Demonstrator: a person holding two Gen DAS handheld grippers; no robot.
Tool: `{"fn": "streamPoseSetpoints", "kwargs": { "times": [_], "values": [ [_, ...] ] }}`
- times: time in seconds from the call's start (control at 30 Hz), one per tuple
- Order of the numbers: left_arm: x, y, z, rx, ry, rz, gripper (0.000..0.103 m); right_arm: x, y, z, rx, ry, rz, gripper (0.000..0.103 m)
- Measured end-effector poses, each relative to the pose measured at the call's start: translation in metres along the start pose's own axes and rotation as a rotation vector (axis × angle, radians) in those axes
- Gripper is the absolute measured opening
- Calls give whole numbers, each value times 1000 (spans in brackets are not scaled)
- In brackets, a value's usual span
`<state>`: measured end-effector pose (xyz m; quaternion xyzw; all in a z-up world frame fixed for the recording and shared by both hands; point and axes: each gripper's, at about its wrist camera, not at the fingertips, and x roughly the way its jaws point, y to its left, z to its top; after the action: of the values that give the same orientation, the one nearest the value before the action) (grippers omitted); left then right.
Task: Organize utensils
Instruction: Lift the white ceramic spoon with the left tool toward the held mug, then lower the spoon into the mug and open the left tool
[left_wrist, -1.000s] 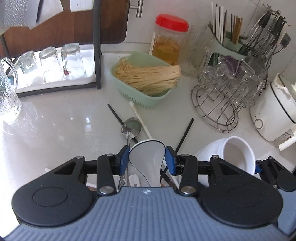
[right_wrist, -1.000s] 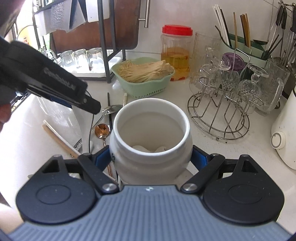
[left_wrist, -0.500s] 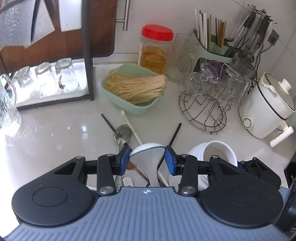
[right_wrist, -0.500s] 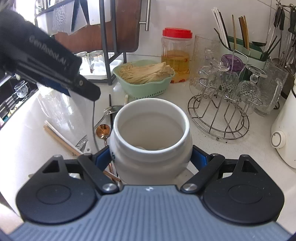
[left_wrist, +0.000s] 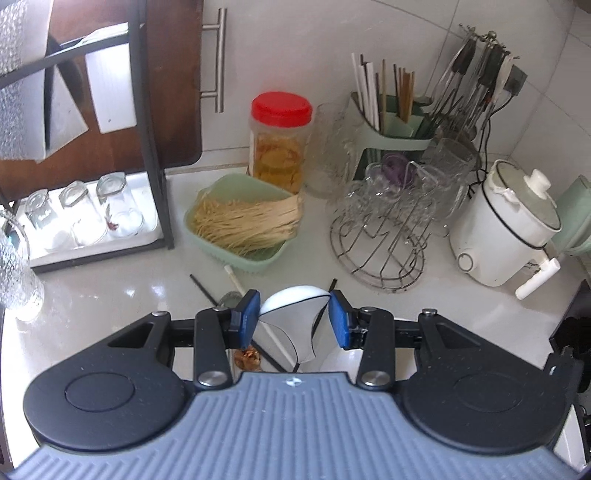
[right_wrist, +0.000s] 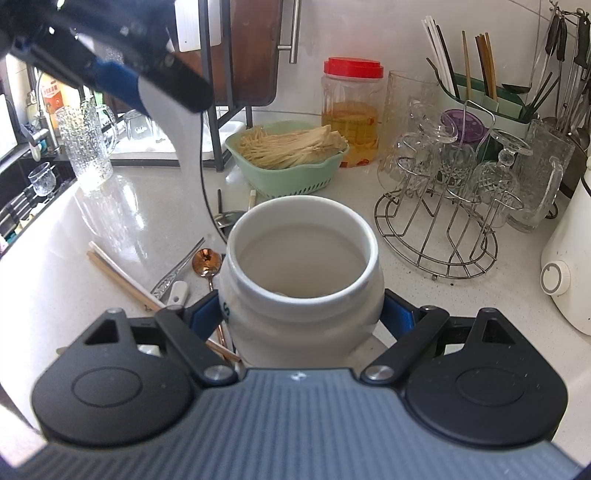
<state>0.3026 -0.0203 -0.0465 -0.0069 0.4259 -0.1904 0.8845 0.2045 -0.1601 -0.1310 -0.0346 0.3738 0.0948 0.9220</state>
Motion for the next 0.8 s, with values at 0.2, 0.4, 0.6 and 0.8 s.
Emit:
{"fn": "streamPoseSetpoints", "kwargs": {
  "times": [0.2, 0.4, 0.6, 0.8],
  "values": [
    [-8, -5, 22, 17, -18, -50, 47, 0, 0, 0, -2, -1, 0, 91],
    [-11, -13, 42, 9, -24, -86, 47, 0, 0, 0, -2, -2, 0, 91],
    [-9, -28, 49, 32, -16, -123, 47, 0, -1, 0, 0, -7, 6, 91],
    [-15, -37, 52, 56, -25, -139, 47, 0, -1, 0, 1, -8, 5, 91]
  ]
}}
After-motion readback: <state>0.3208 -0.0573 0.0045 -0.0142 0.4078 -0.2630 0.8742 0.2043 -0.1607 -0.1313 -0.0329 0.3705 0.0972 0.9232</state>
